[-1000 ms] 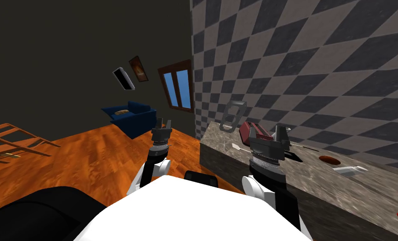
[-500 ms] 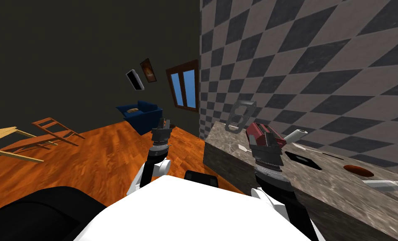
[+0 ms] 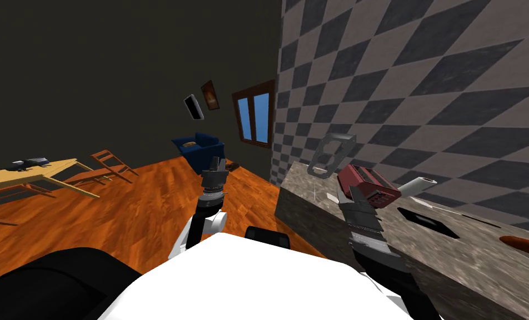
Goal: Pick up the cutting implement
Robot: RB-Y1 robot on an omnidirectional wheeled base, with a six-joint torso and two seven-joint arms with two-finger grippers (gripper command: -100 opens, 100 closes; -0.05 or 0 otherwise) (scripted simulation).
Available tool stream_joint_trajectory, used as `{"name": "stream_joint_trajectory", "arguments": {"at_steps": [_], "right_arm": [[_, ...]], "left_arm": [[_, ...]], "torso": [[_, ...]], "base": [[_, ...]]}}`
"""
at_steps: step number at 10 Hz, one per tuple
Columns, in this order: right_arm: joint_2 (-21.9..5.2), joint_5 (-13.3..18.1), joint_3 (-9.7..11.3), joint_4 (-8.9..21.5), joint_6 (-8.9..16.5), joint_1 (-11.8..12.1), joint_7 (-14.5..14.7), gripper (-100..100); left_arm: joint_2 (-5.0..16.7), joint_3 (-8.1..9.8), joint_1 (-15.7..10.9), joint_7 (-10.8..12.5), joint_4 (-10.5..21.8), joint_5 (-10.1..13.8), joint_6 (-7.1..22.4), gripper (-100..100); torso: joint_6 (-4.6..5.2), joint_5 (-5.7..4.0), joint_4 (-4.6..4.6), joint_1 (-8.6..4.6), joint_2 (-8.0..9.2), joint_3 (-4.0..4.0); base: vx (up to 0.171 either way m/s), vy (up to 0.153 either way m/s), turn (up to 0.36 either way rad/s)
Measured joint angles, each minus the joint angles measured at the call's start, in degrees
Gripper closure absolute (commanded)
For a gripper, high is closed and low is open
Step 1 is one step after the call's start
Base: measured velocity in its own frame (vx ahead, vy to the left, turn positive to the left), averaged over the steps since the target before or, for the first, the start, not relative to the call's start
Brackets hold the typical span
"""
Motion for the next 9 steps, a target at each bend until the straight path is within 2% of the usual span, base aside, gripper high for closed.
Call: {"name": "stream_joint_trajectory", "arguments": {"at_steps": [2, 5, 7, 8, 9], "right_arm": [[-0.40, 0.04, -0.51, 0.41, 0.87, 2.95, 2.11, -100], [-1.88, -0.66, -3.06, 2.07, 1.97, 8.25, 5.66, -100], [-2.24, -0.83, -4.32, 2.32, 3.84, 11.96, 8.11, -100], [-3.41, -1.49, -6.07, 4.01, 4.40, 13.30, 9.17, -100], [-3.45, -1.48, -6.39, 4.31, 5.18, 13.93, 9.99, -100]], "left_arm": [[0.00, 0.00, 0.00, 0.00, 0.00, 0.00, 0.00, 0], [0.00, 0.00, 0.01, 0.00, 0.00, 0.00, 0.00, 0], [0.00, 0.00, 0.00, 0.00, 0.00, 0.00, 0.00, 0], [0.00, 0.00, 0.01, 0.00, 0.00, 0.00, 0.00, 0], [0.00, 0.01, 0.01, 0.00, 0.00, 0.00, 0.00, 0]], "torso": [[0.01, -0.01, -0.01, -0.04, -0.07, -0.04], [0.02, 0.01, 0.00, -0.02, -0.05, -0.02], [0.01, 0.01, -0.02, 0.02, -0.09, -0.05], [0.01, 0.01, -0.02, 0.01, -0.11, -0.06], [0.02, -0.01, -0.02, -0.08, -0.15, -0.08]], "base": [[-0.056, 0.105, 0.156], [-0.055, 0.101, 0.157], [-0.035, 0.111, 0.211], [-0.022, 0.077, 0.063], [-0.004, 0.065, 0.126]]}}
